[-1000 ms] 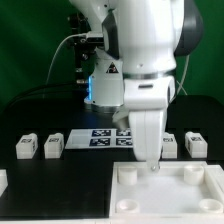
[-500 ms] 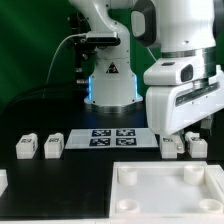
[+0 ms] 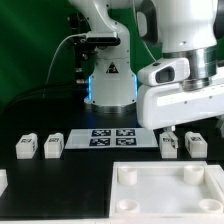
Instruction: Assemble one leg
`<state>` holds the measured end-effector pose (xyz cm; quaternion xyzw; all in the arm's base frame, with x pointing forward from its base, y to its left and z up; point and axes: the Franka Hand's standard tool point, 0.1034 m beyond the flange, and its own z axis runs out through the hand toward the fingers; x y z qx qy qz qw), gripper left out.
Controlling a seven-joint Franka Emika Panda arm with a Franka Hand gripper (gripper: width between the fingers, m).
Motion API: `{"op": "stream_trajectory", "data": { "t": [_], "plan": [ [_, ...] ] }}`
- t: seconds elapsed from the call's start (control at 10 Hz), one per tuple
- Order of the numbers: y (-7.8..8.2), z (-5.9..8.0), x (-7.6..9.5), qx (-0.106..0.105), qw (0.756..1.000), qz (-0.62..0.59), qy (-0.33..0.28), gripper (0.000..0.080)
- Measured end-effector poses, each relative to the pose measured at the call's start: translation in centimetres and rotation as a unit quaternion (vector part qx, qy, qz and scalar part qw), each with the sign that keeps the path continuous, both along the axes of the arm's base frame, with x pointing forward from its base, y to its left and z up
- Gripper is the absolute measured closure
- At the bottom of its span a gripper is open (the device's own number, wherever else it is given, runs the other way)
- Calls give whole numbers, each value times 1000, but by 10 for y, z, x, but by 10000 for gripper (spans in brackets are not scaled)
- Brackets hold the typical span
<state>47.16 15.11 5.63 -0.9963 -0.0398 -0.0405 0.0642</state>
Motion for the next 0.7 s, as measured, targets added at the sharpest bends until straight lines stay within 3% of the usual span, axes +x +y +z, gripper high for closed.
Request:
{"op": "stream_trajectory", "data": {
  "t": [0.1, 0.4, 0.5, 0.7],
  "plan": [
    [7, -1, -3, 6, 999, -46, 9, 150],
    [7, -3, -6, 3, 999, -40, 31, 150],
    [6, -4, -10, -3, 997, -36, 61, 150],
    [6, -3, -25, -9, 977, -47, 206, 150]
  ]
}}
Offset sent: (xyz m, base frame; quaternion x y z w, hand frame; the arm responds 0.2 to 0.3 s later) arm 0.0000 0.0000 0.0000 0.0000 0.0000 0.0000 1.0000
